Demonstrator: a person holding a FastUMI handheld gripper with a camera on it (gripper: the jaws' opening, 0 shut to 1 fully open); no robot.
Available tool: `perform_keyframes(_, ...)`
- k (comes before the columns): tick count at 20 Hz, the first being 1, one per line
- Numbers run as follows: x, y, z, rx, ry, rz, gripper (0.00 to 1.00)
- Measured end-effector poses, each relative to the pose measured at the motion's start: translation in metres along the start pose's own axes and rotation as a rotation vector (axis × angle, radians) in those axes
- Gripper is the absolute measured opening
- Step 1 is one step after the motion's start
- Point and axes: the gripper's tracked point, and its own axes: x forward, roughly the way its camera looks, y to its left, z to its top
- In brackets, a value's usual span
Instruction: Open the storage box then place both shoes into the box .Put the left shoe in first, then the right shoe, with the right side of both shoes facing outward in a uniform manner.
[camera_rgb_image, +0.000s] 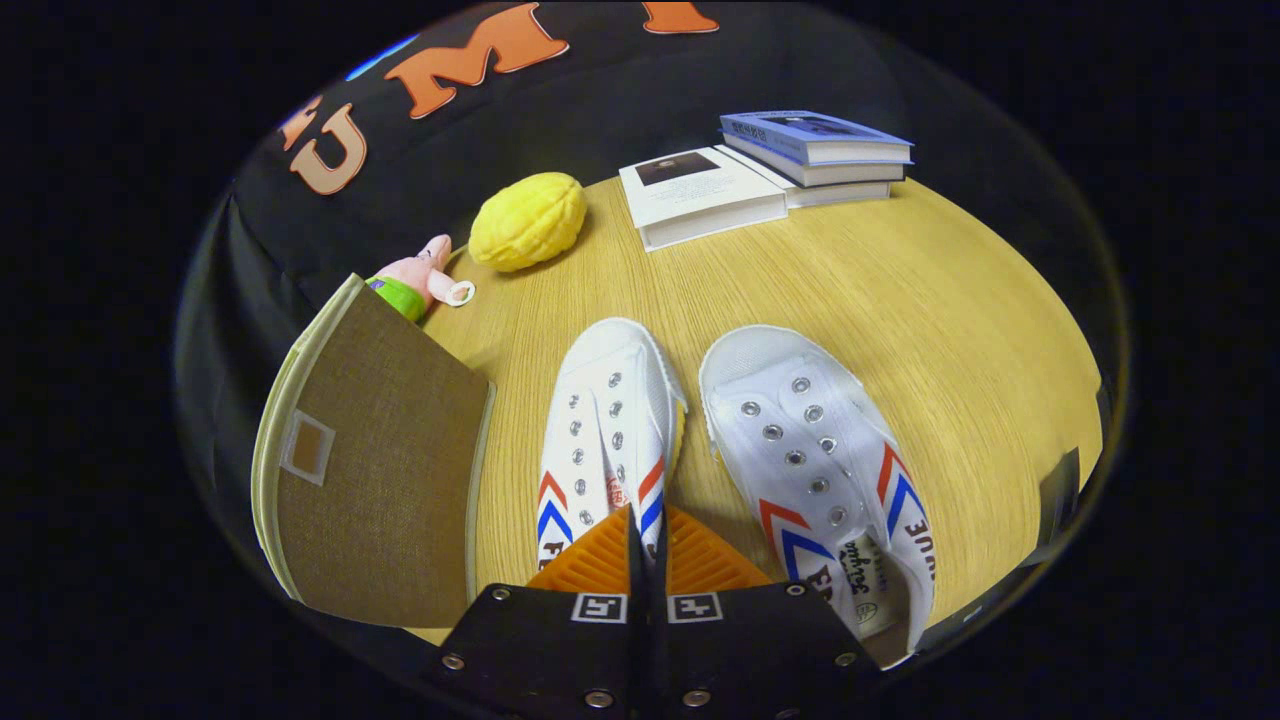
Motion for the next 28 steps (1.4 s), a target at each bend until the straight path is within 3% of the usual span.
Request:
perform_keyframes(4,-0.031,0.014,0.03,0.07,-0.077,0.042,0.0)
perform_keyframes(10,-0.086,0.048,0.079,0.079,-0.189,0.103,0.0)
perform_keyframes(16,-0.122,0.108,0.119,0.013,-0.288,0.181,0.0)
perform_keyframes(22,-0.112,0.194,0.113,-0.064,-0.281,0.257,0.0)
perform_keyframes(28,-0.08,0.258,0.077,-0.169,-0.247,0.27,0.0)
